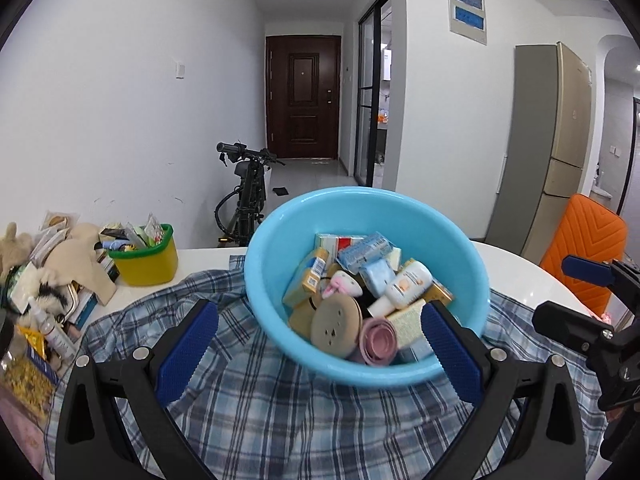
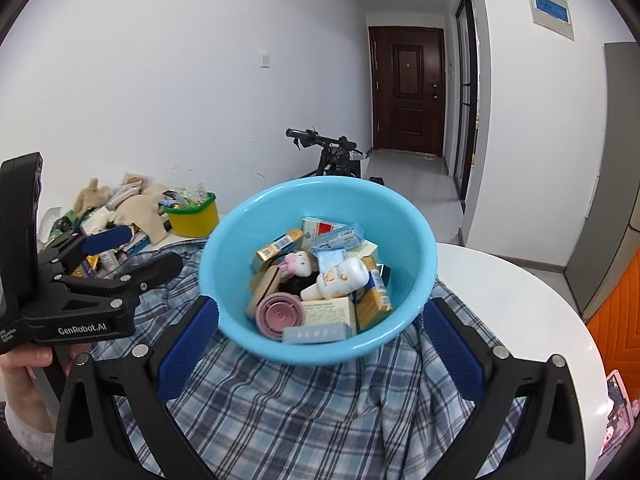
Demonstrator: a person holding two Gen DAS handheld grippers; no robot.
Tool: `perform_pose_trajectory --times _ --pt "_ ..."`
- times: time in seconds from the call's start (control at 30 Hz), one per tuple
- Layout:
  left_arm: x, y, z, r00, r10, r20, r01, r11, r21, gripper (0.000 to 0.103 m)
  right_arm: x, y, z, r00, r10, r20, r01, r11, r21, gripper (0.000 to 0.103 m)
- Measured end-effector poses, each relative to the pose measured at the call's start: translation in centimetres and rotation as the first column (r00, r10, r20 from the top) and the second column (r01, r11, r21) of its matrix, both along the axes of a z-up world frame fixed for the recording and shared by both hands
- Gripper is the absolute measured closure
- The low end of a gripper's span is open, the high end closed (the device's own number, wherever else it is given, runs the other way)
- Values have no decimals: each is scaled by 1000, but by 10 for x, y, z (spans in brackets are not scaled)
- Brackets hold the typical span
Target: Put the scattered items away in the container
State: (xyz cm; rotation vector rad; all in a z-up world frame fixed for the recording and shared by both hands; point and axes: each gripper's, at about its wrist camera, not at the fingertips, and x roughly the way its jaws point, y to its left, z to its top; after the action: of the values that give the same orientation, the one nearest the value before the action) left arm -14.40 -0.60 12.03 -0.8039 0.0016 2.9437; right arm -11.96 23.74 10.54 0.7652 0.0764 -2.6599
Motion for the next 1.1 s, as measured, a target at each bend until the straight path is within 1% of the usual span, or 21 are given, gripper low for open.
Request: perform_pose_trajectory --times 0.1,0.2,0.3,0.4,0.53,0.6,0.73,0.8,0.9,0.93,1.0,1.1 --pt "20 -1 1 1000 -3 -25 3 1000 -2 0 16 -1 0 1000 -1 -22 1 1000 2 1" --pt "47 -7 3 996 13 -86 -13 1000 8 0 31 -3 -2 999 4 -38 -4 1000 6 1" --pt "64 -12 2 994 26 -108 -25 1000 15 0 44 -3 -6 999 9 -47 -9 1000 4 1" --pt "79 -14 -1 992 16 -127 -13 1000 28 0 53 -3 -12 998 2 -62 -2 1000 -8 1" --pt "96 -19 -10 984 -30 -175 43 996 73 0 67 -2 -18 994 -19 -106 17 1000 -22 1" --pt "103 -20 -17 982 -22 -190 35 997 65 0 74 -1 -22 991 -31 -129 29 999 -22 1" --pt "108 -20 -31 985 -17 -173 26 998 49 0 87 0 -31 989 -56 -135 50 998 -46 1" --pt "110 -20 -40 988 -17 -152 25 999 48 0 95 0 -36 985 -62 -162 55 997 -52 1" --pt "111 -18 -54 992 -16 -129 22 999 43 0 108 -7 -43 970 -76 -230 77 997 -5 1" --pt "110 -17 -60 993 -21 -112 26 999 42 0 111 -8 -45 967 -76 -241 81 997 9 1" --pt "111 -16 -68 995 -20 -99 25 998 53 0 116 -11 -52 965 -74 -253 84 996 27 1" --pt "116 -15 -76 992 -39 -117 47 997 69 0 120 -12 -62 964 -73 -254 83 996 27 1"
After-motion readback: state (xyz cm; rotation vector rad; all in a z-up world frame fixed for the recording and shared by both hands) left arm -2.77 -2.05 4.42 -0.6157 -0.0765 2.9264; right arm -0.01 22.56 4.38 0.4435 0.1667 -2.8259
